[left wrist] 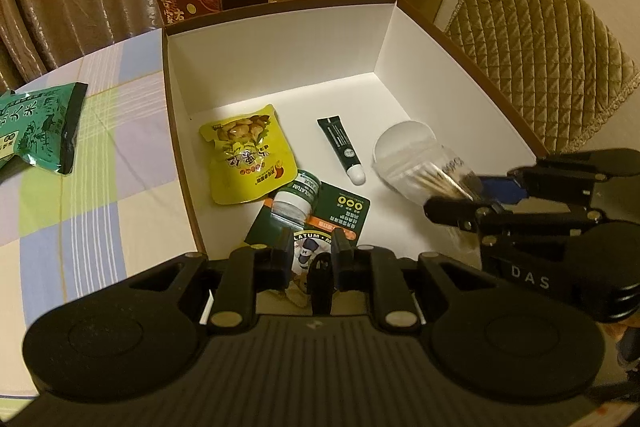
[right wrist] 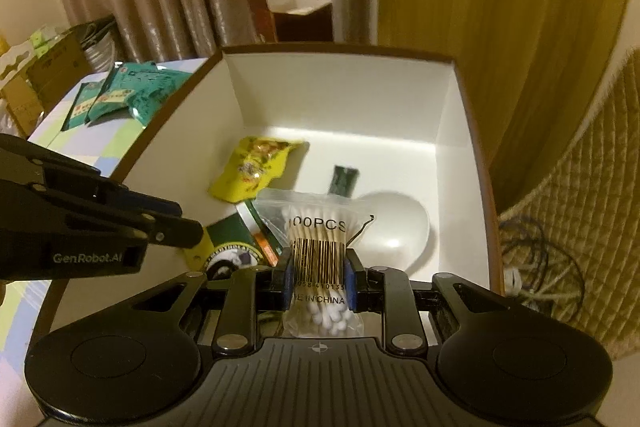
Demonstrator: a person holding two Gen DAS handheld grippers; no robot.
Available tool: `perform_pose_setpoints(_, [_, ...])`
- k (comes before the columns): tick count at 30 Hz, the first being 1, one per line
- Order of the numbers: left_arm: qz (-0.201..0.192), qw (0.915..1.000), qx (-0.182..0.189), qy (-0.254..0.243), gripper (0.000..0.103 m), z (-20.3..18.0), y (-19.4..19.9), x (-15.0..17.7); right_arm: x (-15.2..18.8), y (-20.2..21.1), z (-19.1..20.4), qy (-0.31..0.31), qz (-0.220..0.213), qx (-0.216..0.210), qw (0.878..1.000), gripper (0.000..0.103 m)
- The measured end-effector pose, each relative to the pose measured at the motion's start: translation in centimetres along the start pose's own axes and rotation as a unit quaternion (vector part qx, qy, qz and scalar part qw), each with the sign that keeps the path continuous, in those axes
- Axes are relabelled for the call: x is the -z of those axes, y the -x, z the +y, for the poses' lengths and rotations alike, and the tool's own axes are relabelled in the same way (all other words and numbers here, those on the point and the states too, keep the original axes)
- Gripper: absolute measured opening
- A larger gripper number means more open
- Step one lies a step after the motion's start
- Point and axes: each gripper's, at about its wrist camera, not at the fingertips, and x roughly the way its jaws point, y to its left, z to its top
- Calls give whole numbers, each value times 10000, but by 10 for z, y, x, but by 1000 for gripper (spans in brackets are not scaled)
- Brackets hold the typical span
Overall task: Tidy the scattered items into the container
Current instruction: 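Open both grippers to drop the cable and swab bag into the box, then withdraw both tools from the box toward the lilac tube and scrunchie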
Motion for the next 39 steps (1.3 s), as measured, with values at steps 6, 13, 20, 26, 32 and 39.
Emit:
perform_pose_setpoints(6, [-33, 10000, 8, 70, 20, 4, 4, 1, 1, 11, 5, 151, -329, 16, 9993, 78])
perform_pose_setpoints(13, [-139, 9999, 6, 59, 39, 5, 15, 4, 9, 24, 7, 59, -278, -48, 9996, 90])
perform_pose_setpoints(20, [-404, 9991, 131, -43, 76, 1, 38, 8, 19, 45, 13, -84, -373, -108, 9992, 101])
perform_pose_setpoints(26, [-659, 9977, 124, -108, 86, 1, 67, 20, 28, 65, 23, -242, -518, -80, 9983, 101])
perform_pose_setpoints(32, [-760, 9970, 151, 45, 88, 8, 95, 38, 39, 80, 39, -244, -608, 80, 9978, 101])
perform_pose_setpoints(39, [-809, 9966, 103, 119, 88, 12, 121, 57, 49, 97, 51, -441, -667, 210, 9966, 101])
